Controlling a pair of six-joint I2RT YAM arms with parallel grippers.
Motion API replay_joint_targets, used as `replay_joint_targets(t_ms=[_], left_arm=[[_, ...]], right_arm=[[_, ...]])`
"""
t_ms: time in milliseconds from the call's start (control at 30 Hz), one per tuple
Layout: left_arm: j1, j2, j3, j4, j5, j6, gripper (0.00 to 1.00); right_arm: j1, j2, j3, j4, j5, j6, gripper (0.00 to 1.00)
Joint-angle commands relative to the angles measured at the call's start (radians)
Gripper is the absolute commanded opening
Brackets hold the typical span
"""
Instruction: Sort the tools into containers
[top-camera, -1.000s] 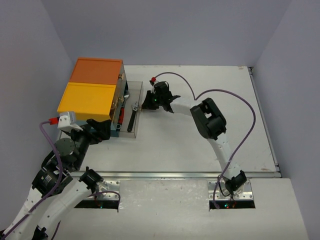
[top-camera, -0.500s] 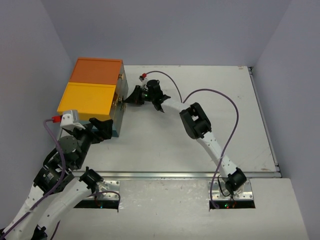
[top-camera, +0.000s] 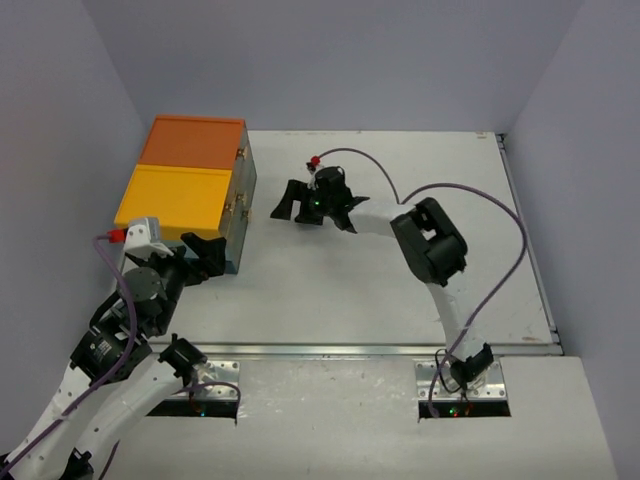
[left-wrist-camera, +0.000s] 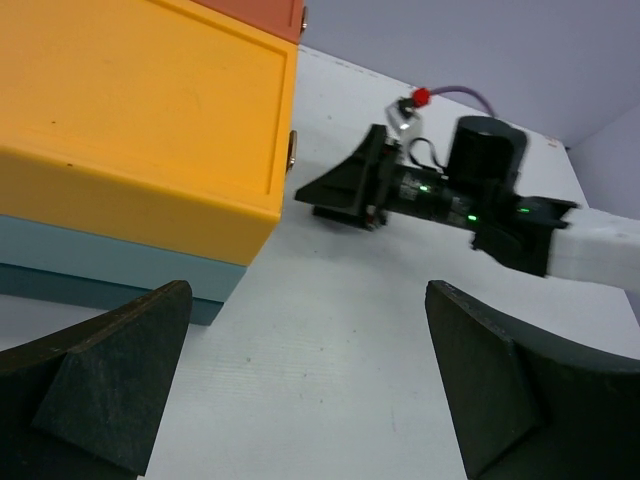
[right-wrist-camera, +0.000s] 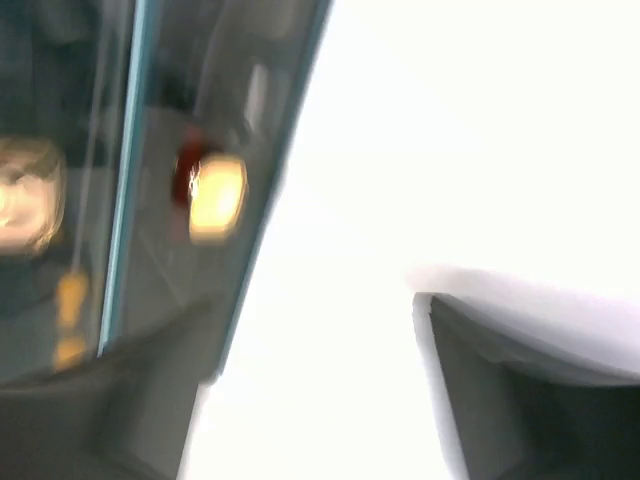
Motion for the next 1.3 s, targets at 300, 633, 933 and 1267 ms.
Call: replay_joint_targets(t_ms=[300,633,933,1267], left_arm=[[0.13,0.046,0.036,-0.006,-0.136,-0.028,1.0],[0.191,-0.111,0.05,0.002,-0.081,0.03,1.0],[0.189,-0.131,-0.008,0.064,-0.002,0.06,1.0],[0.19,-0.073,-0.036,0.098,0.059,0.088,1.0]], right_arm=[[0.002,-1.191,-0.495,-0.926,0.858,-0.439,0.99],[0.001,-1.834,-0.469,-1.27,0.819,-0.533,0.99],[0.001,-1.979,-0.514,-1.255,0.891,-0.598,0.99],[0.001,-1.923,-0.624,-1.147,0.996,-0.631,0.99]])
